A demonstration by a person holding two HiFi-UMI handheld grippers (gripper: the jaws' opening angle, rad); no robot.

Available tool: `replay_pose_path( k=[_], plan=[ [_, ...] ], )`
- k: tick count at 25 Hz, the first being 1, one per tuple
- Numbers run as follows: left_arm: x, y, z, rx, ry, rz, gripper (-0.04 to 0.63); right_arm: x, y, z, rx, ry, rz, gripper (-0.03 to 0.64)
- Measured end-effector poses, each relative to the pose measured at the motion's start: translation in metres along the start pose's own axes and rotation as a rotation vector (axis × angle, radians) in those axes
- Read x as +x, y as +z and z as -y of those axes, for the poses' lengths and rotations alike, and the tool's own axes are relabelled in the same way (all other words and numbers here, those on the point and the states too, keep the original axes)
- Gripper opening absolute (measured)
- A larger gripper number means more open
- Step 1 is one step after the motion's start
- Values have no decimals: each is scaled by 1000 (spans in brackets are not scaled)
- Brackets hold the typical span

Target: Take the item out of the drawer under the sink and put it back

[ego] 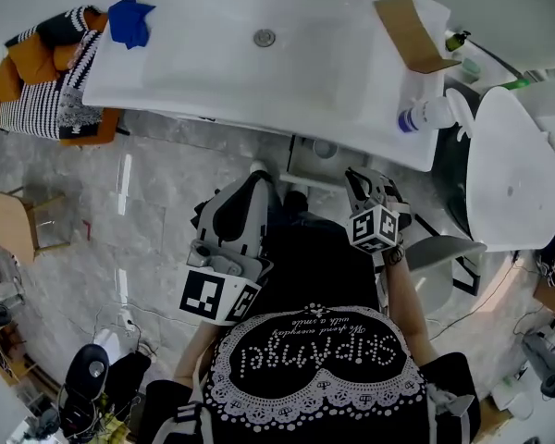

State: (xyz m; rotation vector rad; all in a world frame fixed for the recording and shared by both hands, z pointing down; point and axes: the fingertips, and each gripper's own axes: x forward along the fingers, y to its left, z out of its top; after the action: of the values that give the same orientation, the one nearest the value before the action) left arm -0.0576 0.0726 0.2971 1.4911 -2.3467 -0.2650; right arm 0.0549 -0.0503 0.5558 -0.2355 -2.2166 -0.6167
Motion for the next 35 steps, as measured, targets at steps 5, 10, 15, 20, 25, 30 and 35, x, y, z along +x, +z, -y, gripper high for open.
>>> replay_pose_path(
  k=[5, 10, 15, 20, 25, 30, 35],
  plan=[
    [0, 2, -2, 1, 30, 0, 5, 18, -9, -4, -40, 55, -18, 25],
    [-2, 1, -5, 0, 59, -13, 5, 36, -11, -11, -54, 112, -17, 26],
    [-3, -6, -7, -14, 79, -42, 5, 61, -13, -22, -72, 179, -33, 51],
    [-8, -16, -10, -31, 91, -73, 5, 84, -20, -34, -95, 208, -63, 52],
    [-12, -19, -12, -36, 100, -83, 5, 102, -30, -39, -106, 226, -97, 51],
    [-16, -23, -14, -40, 95, -93, 5, 119, -40, -43, -126, 233, -140, 51],
    [-18, -22, -19, -38, 102, -98, 5, 135, -49, -51, -147, 245, -177, 51]
  ],
)
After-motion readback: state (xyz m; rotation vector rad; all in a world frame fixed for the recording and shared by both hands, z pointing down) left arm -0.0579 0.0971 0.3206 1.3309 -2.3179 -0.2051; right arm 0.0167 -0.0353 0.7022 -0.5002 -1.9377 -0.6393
